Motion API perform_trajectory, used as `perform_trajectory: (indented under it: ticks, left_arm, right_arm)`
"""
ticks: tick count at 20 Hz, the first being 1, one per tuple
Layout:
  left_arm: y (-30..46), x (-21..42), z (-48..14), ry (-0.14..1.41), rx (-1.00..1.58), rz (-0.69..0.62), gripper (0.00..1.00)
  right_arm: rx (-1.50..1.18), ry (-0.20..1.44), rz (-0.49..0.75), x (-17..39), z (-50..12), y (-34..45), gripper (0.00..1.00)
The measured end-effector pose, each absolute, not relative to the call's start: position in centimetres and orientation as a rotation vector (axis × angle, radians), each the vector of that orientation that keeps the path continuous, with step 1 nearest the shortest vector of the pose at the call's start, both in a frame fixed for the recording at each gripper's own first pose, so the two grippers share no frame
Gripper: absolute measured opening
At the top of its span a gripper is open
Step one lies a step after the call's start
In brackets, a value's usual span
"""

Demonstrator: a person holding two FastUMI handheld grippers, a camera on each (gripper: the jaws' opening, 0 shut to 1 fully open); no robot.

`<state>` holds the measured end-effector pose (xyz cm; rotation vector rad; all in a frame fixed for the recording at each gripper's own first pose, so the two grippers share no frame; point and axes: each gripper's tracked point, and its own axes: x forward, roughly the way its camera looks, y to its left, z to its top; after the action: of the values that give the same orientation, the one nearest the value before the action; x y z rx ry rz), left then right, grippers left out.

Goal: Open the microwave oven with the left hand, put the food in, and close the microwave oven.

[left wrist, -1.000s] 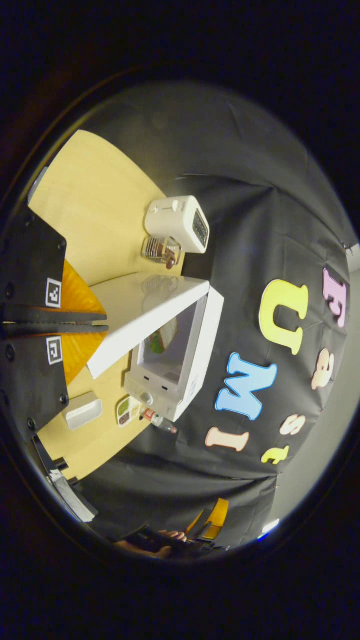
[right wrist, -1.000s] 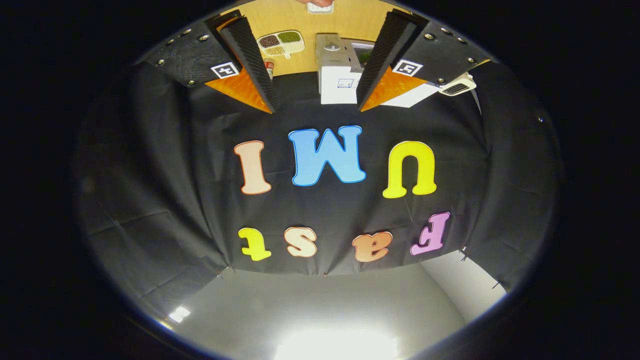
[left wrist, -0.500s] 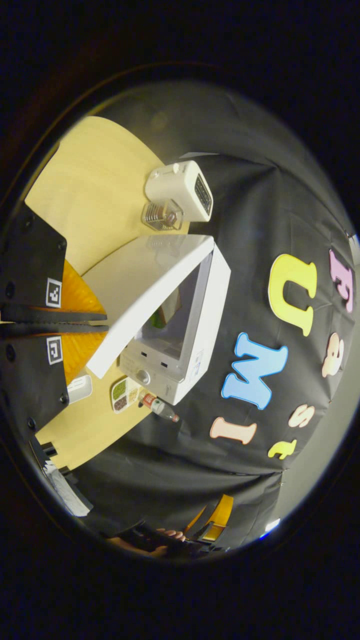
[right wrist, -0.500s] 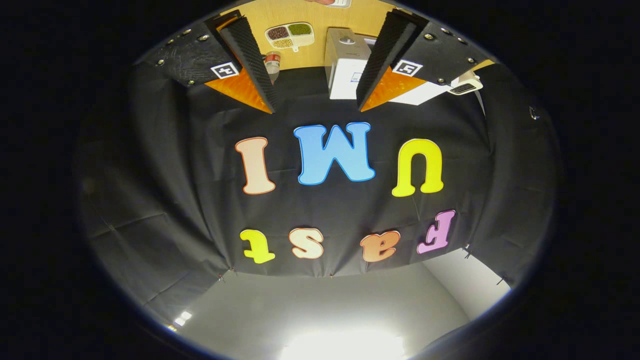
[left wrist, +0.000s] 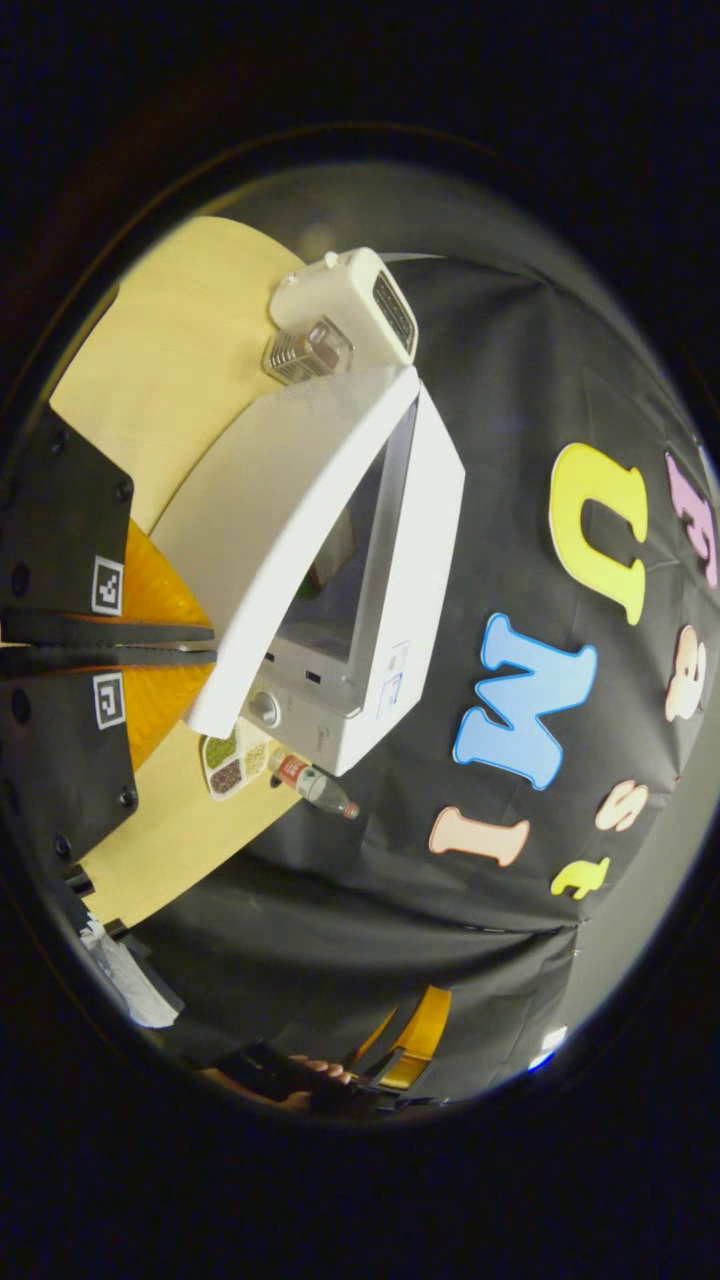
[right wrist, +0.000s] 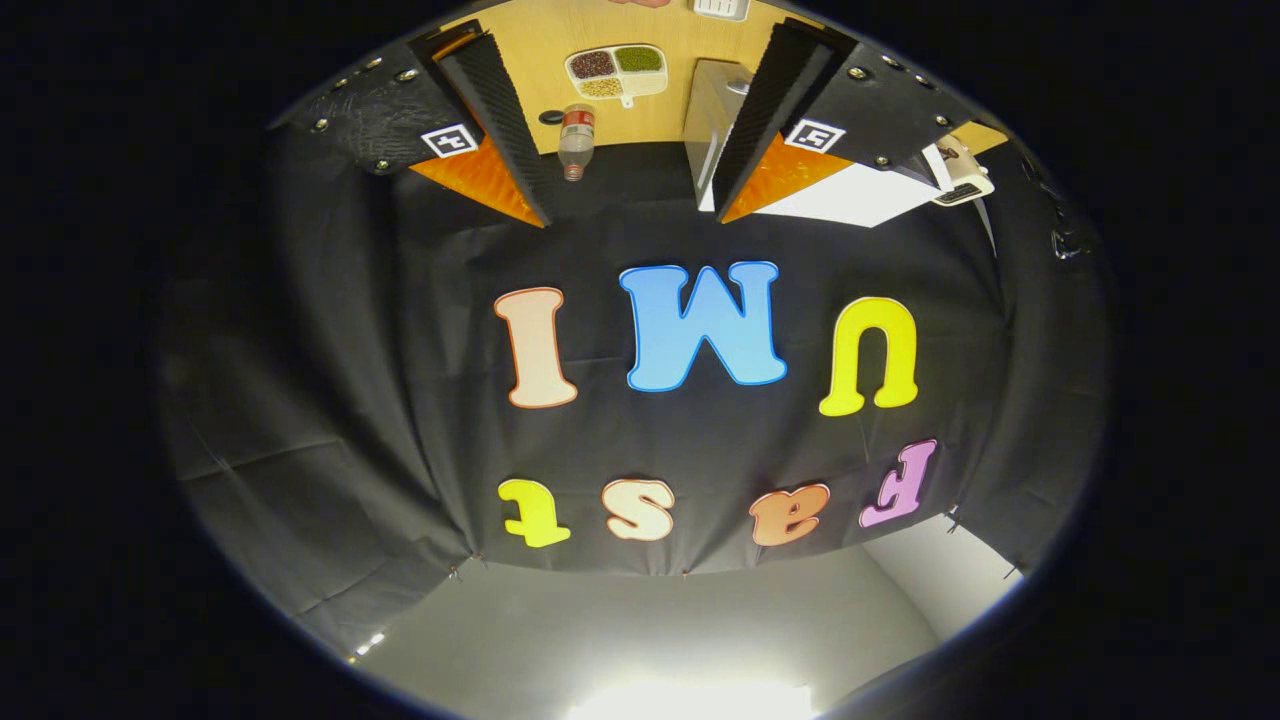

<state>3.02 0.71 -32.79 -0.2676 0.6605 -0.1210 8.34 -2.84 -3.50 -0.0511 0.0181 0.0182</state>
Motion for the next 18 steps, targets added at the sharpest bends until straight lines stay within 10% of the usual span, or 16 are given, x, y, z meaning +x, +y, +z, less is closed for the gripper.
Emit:
perform_trajectory:
  ticks: [18]
  left_arm:
    - [-2.6, 10.9, -34.1, 0.63, -0.247, -0.183, 0.07]
  right_arm:
    - [-0.053, 0.057, -0.07, 9.3, -5.4, -8.7, 0.96]
